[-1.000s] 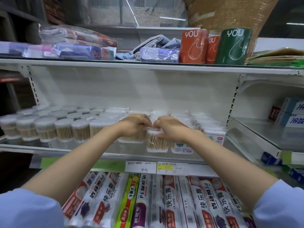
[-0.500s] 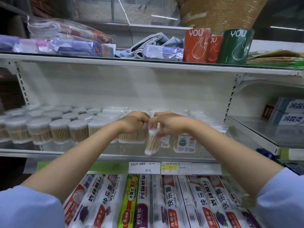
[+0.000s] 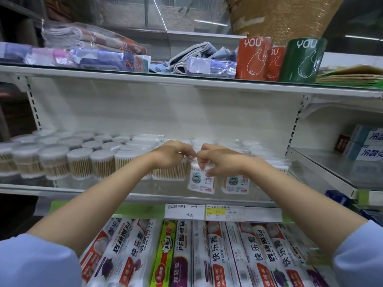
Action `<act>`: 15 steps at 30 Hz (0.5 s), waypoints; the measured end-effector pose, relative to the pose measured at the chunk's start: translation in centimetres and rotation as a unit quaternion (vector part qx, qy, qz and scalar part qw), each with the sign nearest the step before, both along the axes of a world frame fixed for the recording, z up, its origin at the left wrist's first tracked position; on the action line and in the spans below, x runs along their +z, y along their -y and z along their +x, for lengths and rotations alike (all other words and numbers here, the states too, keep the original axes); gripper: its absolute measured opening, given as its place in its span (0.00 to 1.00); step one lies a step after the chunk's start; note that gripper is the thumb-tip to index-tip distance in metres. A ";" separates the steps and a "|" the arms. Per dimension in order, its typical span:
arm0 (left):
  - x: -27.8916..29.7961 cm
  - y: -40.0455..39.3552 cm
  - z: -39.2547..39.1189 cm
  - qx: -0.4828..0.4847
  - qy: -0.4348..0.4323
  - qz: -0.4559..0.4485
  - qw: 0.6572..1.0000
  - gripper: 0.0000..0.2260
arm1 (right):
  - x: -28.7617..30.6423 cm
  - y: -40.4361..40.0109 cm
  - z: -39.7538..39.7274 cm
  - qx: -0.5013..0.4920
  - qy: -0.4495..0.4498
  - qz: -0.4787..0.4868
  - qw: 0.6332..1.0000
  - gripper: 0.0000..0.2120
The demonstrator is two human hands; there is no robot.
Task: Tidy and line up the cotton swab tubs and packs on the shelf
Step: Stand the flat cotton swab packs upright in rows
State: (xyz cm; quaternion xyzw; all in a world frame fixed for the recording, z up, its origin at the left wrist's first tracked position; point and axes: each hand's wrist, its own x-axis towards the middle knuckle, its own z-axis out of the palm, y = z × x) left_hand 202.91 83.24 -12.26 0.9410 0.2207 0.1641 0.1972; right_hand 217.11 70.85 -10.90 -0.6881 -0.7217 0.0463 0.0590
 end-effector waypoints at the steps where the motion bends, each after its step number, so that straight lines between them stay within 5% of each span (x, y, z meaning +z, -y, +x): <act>1: 0.0 0.0 0.0 -0.002 -0.001 0.000 1.000 0.20 | -0.1 0.0 0.1 0.001 0.008 0.005 1.000 0.08; 11: 0.1 0.1 0.0 -0.006 -0.010 0.014 1.000 0.20 | -1.0 0.0 0.5 0.004 0.120 0.047 0.992 0.11; 15: 0.3 -0.6 -0.9 0.003 0.007 0.010 1.000 0.20 | -0.4 0.0 0.4 -0.017 0.078 0.053 0.995 0.07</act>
